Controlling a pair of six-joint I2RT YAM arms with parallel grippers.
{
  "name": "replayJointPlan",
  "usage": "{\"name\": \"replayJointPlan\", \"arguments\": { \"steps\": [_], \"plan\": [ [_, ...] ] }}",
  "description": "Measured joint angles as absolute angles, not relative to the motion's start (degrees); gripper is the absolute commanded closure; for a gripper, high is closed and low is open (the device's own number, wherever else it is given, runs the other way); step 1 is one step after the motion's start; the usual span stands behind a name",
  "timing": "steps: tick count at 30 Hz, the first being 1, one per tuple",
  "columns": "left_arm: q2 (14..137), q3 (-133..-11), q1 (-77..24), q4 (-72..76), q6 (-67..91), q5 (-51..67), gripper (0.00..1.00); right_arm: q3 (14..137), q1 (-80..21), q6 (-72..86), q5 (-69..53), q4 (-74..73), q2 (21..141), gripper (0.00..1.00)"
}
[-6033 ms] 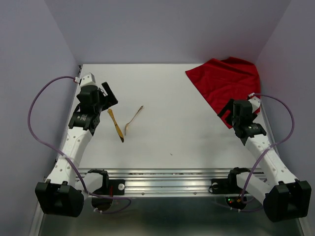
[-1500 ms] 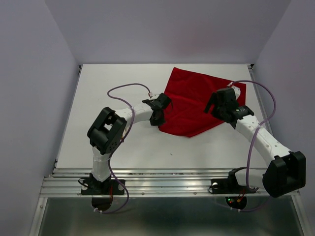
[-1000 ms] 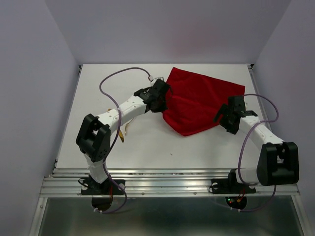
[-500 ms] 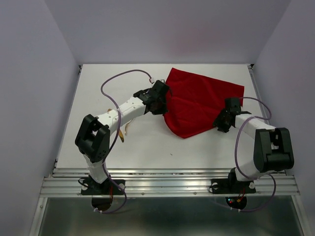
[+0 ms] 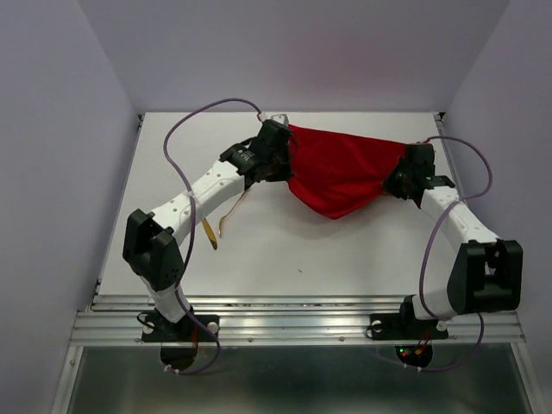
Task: Fold the napkin into a case and place the utensils inside
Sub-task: Pick up the crumpled napkin from the center of the board.
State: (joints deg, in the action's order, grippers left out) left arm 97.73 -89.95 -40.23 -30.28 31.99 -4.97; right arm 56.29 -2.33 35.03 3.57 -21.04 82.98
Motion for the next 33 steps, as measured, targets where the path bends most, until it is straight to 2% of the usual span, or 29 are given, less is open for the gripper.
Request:
{"name": "replayJointPlan", "arguments": {
  "steps": [5, 9, 20, 33],
  "plan": [
    [97.0, -95.9, -38.8, -30.5, 29.6, -4.8, 1.0, 60.5, -2.3, 33.7, 4.1, -24.4, 77.0, 0.99],
    [94.7, -96.1, -38.5, -30.1, 28.3, -2.4, 1.0, 61.3, -2.3, 33.2, 3.4, -26.9, 73.6, 0.99],
    [91.4, -83.9, -38.5, -26.2, 27.4, 6.0, 1.0, 59.5, -2.3, 30.7, 3.6, -35.8, 69.1, 0.99],
    [91.3, -80.2, -38.5, -22.7, 29.1, 7.7, 1.0, 59.2, -2.3, 27.2, 5.5, -43.3, 65.5, 0.99]
  ]
}}
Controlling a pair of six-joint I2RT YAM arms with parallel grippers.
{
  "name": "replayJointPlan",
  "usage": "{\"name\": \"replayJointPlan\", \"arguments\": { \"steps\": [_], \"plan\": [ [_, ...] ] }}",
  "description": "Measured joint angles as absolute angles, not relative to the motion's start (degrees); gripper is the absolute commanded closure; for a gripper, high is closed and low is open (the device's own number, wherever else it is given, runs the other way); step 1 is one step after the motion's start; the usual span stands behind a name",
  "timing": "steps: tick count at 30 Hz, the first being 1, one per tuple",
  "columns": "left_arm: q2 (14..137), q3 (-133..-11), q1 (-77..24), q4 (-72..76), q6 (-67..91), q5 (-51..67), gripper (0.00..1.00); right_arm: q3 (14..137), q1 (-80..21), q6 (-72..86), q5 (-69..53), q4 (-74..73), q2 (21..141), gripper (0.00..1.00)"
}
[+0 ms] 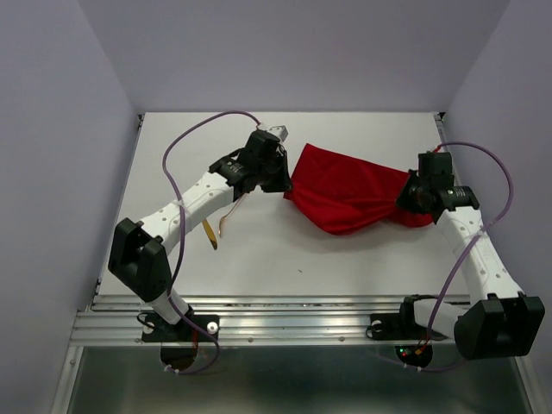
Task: Fold the napkin into a case and place the utensils inside
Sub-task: Pick up the crumpled napkin from the center of the board.
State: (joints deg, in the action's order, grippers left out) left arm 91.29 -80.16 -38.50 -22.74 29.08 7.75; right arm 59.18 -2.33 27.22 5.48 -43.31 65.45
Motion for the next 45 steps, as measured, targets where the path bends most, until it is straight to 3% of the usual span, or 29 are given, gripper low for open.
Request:
{"name": "replayJointPlan", "arguments": {
  "steps": [10, 13, 14, 15, 20, 23, 28, 34, 41, 43, 44, 45],
  "plan": [
    [91.1, -81.7, -38.5, -21.3, 30.4, 6.6, 1.0, 63.2, -2.3, 26.3, 9.1, -41.8, 73.3, 0.96],
    [91.9, -82.6, -38.5, -20.2, 30.4, 5.8, 1.0, 68.4, -2.3, 25.6, 10.0, -39.2, 81.3, 0.58],
    [92.6, -82.9, -38.4, -19.6, 30.4, 5.7, 1.0, 70.3, -2.3, 25.3, 10.2, -38.2, 83.6, 0.33],
    [93.3, -83.3, -38.3, -19.4, 30.4, 5.5, 1.0, 73.3, -2.3, 25.4, 10.2, -38.0, 87.2, 0.31],
    [101.6, -88.8, -36.9, -19.7, 30.0, 5.8, 1.0, 85.6, -2.3, 25.1, 9.0, -36.0, 101.8, 0.3],
    [106.8, -91.8, -35.6, -19.9, 29.3, 5.9, 1.0, 84.6, -2.3, 25.1, 9.0, -34.9, 102.3, 0.29],
    [109.8, -92.1, -32.5, -20.6, 28.3, 8.8, 1.0, 73.9, -2.3, 25.1, 9.1, -33.3, 93.4, 0.3],
    [109.8, -92.8, -29.3, -20.8, 26.9, 12.2, 1.0, 56.2, -2.3, 27.2, 6.5, -32.1, 77.5, 0.24],
    [110.4, -92.8, -28.0, -20.8, 26.0, 14.5, 1.0, 48.6, -3.5, 30.5, 6.0, -33.7, 72.3, 0.22],
    [110.7, -92.8, -27.8, -20.6, 26.0, 15.1, 1.0, 48.0, -3.6, 32.1, 7.3, -34.0, 70.6, 0.28],
    [110.8, -92.8, -27.7, -20.4, 26.0, 15.3, 1.0, 47.9, -3.8, 32.7, 7.7, -34.0, 70.0, 0.44],
    [110.9, -92.8, -27.5, -20.4, 26.1, 15.6, 1.0, 47.9, -3.9, 33.1, 8.1, -33.9, 69.5, 0.48]
  ]
}}
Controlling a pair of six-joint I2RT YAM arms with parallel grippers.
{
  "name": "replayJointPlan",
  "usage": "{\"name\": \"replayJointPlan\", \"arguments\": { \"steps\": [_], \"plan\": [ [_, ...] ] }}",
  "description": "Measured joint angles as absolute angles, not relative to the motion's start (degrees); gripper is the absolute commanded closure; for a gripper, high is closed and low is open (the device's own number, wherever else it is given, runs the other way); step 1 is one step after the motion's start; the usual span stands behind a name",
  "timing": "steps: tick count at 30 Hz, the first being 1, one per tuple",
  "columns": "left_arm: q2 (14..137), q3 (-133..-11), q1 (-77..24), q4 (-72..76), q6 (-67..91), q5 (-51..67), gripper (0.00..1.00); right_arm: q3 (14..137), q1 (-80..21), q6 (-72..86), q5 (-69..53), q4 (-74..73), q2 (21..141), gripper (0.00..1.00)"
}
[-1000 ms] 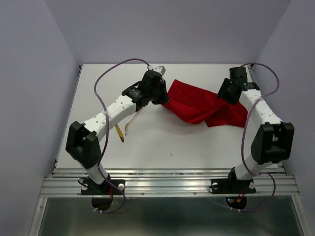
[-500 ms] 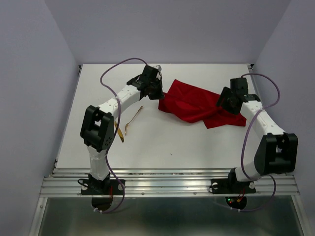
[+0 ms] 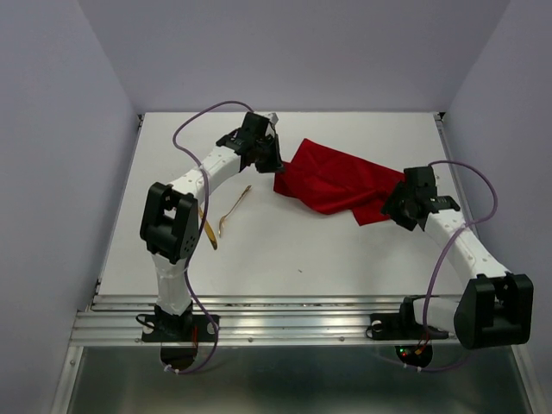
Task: Fold the napkin into a case and place the utensils inside
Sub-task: Pick up the crumpled napkin from the center of the board.
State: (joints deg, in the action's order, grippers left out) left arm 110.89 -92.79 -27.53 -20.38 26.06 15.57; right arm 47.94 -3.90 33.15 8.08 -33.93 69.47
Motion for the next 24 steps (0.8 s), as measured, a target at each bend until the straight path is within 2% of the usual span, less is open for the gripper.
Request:
{"name": "replayJointPlan", "arguments": {
  "steps": [3, 5, 8, 11, 15, 24],
  "plan": [
    [110.9, -92.8, -27.2, -20.3, 26.2, 16.2, 1.0, 47.7, -5.1, 34.7, 8.6, -33.4, 69.0, 0.62],
    [110.9, -92.8, -26.9, -19.9, 26.5, 16.7, 1.0, 47.0, -6.7, 35.2, 8.7, -32.5, 68.6, 0.65],
    [110.9, -92.4, -26.9, -19.1, 26.9, 17.4, 1.0, 46.8, -10.2, 36.3, 9.3, -32.3, 69.3, 0.64],
    [110.9, -91.5, -26.9, -18.6, 27.0, 17.9, 1.0, 46.8, -13.2, 37.3, 10.1, -31.9, 72.1, 0.57],
    [110.9, -91.0, -26.9, -18.6, 27.0, 18.2, 1.0, 46.8, -16.8, 38.1, 11.0, -31.0, 76.9, 0.55],
    [110.9, -90.7, -26.9, -18.2, 27.0, 18.3, 1.0, 50.0, -18.5, 38.1, 15.9, -30.3, 88.0, 0.5]
  ]
}}
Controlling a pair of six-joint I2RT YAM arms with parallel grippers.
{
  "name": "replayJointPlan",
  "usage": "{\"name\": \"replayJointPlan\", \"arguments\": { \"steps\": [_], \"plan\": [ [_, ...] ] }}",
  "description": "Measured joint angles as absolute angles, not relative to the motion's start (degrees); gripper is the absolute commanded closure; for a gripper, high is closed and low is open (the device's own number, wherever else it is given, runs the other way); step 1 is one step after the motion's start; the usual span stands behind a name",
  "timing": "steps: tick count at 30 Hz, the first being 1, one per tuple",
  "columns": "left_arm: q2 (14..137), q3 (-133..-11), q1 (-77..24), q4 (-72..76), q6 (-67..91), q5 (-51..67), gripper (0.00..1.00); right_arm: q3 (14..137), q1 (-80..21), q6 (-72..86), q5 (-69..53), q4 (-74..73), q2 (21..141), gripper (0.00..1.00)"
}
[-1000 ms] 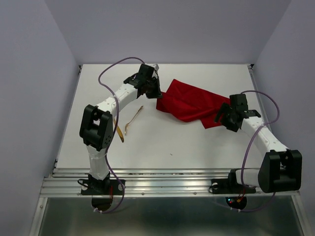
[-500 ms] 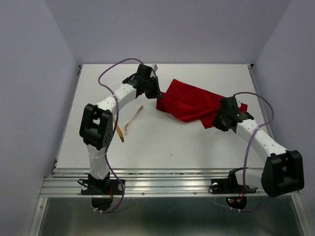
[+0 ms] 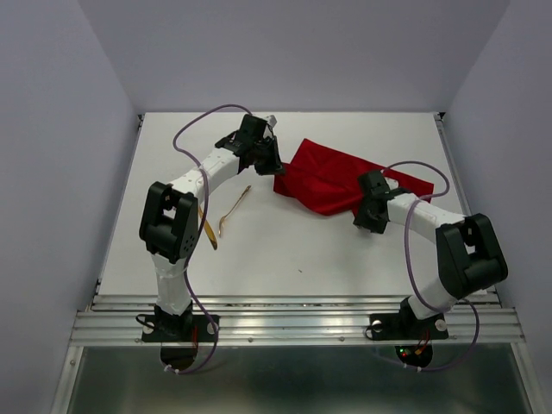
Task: Fold the napkin into a case and place the utensils inside
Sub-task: Pick up the crumpled napkin from the center of the board.
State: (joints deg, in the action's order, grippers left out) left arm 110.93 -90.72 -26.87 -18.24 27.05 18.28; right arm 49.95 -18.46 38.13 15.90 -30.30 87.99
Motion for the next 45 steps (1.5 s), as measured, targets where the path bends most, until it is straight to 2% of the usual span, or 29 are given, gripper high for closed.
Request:
{"name": "replayJointPlan", "arguments": {
  "steps": [13, 20, 31, 38, 40, 41, 45],
  "plan": [
    [110.9, -90.7, -26.9, -18.2, 27.0, 18.3, 1.0, 53.5, -18.5, 36.6, 17.8, -27.9, 93.8, 0.5],
    [110.9, -90.7, -26.9, -18.2, 27.0, 18.6, 1.0, 53.6, -18.5, 36.2, 18.1, -26.5, 94.1, 0.55],
    [110.9, -90.3, -26.9, -17.7, 27.1, 18.7, 1.0, 53.6, -18.5, 36.0, 18.2, -26.4, 93.2, 0.45],
    [110.9, -89.7, -26.9, -17.1, 27.3, 18.7, 1.0, 54.2, -18.5, 35.8, 18.4, -26.3, 93.1, 0.46],
    [110.9, -89.4, -26.9, -17.1, 27.4, 18.7, 1.0, 54.3, -18.5, 35.8, 18.5, -25.6, 93.7, 0.51],
    [110.9, -89.3, -26.9, -17.1, 27.5, 18.7, 1.0, 54.3, -18.5, 35.7, 18.8, -25.1, 94.4, 0.63],
    [110.9, -89.2, -26.9, -16.9, 27.6, 18.7, 1.0, 55.1, -18.5, 35.4, 20.4, -23.5, 96.3, 0.99]
  ]
}}
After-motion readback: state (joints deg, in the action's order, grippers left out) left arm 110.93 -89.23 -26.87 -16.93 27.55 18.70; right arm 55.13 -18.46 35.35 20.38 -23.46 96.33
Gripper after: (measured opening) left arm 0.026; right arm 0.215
